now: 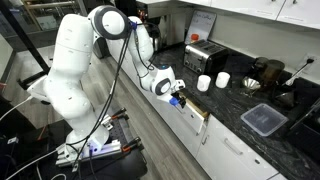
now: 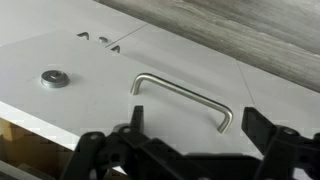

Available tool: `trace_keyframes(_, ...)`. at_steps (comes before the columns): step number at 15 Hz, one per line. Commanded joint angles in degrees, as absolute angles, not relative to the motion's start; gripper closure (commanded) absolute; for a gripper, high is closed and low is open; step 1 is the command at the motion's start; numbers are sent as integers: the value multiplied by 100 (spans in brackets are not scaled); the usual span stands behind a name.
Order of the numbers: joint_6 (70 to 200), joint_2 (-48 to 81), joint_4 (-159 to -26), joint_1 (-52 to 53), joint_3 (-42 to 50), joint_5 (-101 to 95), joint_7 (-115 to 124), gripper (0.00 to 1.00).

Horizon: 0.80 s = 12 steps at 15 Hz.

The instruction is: Open the drawer then remove the cup from the drawer

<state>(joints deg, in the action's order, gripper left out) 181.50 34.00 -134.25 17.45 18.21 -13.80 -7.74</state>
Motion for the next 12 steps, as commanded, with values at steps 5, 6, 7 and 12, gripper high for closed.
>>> trace_keyframes(5, 18555, 4109, -12591, 2019, 2181, -1291, -700, 0)
trace_keyframes(6, 18558, 4177, -12508, 1998, 2170, -1274, -698, 0)
trace_keyframes(7, 18605, 4230, -12426, 1969, 2154, -1250, -711, 0)
trace_keyframes(12, 18632, 4375, -12110, 2006, 2170, -1117, -694, 0)
